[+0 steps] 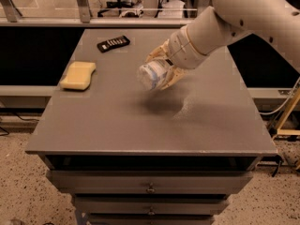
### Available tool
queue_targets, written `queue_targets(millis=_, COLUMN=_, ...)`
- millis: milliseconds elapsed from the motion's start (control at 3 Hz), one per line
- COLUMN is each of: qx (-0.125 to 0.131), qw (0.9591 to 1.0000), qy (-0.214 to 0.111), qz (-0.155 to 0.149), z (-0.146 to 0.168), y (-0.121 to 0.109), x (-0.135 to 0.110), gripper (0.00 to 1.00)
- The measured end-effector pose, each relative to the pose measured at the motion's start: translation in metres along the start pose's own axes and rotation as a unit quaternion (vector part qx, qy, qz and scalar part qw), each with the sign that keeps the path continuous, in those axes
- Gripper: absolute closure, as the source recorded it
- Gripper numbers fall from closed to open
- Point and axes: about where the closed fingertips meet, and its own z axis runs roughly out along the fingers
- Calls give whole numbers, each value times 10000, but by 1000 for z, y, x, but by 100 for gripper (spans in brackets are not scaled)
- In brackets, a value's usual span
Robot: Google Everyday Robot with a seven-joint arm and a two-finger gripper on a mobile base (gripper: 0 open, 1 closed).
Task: Move blue plastic bottle near sponge
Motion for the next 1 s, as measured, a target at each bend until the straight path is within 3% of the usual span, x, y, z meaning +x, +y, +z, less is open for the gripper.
queue_targets(millis=333, qx=547, qw=9931, qy=-427, qz=-943, z=14, y=-48, x=-34, gripper=100)
queue_targets(millis=667, qx=850, qw=9771, qy=-920, qz=-1719, z=46, y=-85, x=-67, gripper=100)
queue_targets(millis=1000, qx=910, qw=9582, qy=-1452, qz=-2290, z=76, y=-106, x=-94, gripper=100)
